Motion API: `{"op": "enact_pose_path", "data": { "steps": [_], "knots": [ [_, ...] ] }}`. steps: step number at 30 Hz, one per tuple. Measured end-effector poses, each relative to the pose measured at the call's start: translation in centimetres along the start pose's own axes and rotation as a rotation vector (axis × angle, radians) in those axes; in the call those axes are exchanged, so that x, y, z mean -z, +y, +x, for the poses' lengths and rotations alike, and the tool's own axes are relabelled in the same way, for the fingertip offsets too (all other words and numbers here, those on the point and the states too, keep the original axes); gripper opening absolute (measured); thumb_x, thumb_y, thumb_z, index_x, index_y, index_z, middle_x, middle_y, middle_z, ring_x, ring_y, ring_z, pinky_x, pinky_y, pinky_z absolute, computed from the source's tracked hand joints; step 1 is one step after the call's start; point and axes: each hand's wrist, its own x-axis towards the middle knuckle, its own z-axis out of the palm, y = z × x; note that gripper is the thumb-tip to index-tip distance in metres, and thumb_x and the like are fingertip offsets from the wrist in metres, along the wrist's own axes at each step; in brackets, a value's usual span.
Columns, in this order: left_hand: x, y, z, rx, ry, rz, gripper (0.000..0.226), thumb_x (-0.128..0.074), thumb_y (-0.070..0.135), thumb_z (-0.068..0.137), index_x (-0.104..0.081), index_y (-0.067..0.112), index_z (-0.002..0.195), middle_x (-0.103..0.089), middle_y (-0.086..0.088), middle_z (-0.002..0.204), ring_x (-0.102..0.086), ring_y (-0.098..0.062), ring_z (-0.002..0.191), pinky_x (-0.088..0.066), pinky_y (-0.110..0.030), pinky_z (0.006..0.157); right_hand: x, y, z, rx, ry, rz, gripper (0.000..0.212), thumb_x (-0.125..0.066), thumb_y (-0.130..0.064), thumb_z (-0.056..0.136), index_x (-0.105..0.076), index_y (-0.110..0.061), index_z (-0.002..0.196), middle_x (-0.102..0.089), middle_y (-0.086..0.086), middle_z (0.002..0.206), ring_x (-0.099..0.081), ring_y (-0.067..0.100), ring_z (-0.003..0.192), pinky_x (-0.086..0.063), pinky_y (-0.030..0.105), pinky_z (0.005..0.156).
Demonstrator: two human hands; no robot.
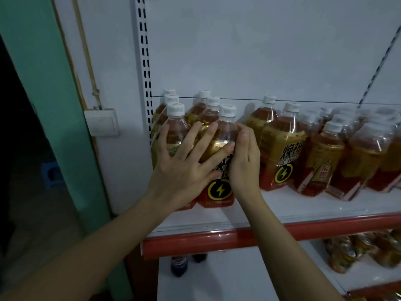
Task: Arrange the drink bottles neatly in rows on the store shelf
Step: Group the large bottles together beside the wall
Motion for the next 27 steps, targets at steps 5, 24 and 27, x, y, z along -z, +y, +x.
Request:
{"op": "enact_pose_path", "data": {
  "steps": [5, 24, 27],
  "knots": [
    [0.5, 0.1, 0.0, 0.014, -0.009, -0.134, 0.056, -0.047, 0.052, 0.1, -0.038, 0.031, 0.151, -0.035, -0.007, 0.158, -0.035, -0.03, 0.145, -0.024, -0.07, 0.108, 3.1, -1.0, -0.9, 0.043, -0.159, -0.268, 0.044, -0.03, -0.032, 0.111, -0.048, -0.014, 0.146, -0.058, -0.003, 0.141, -0.052, 0.004, 0.131, -0.043, 0.026, 0.11],
    [0.9, 7.0, 8.7, 0.174, -0.026, -0.21, 0.041, -0.057, 0.036, 0.094, -0.063, 0.017, 0.13, -0.062, -0.009, 0.133, -0.054, -0.031, 0.128, -0.03, -0.061, 0.11, 15.2, -1.4, 12.4, -0.245, -0.399, -0.607, 0.073, -0.064, -0.055, 0.093, -0.032, -0.021, 0.148, -0.061, 0.004, 0.13, -0.062, 0.022, 0.112, -0.053, 0.046, 0.098],
    [1.1, 6.9, 8.8, 0.208, 0.034, -0.193, 0.032, -0.059, 0.03, 0.094, -0.07, 0.013, 0.119, -0.067, -0.01, 0.123, -0.059, -0.033, 0.12, -0.034, -0.058, 0.108, 15.4, -1.0, 13.2, -0.189, -0.443, -0.545, 0.067, -0.061, -0.053, 0.095, -0.032, -0.023, 0.147, -0.06, -0.001, 0.118, -0.063, 0.02, 0.105, -0.054, 0.043, 0.093]
  ]
}}
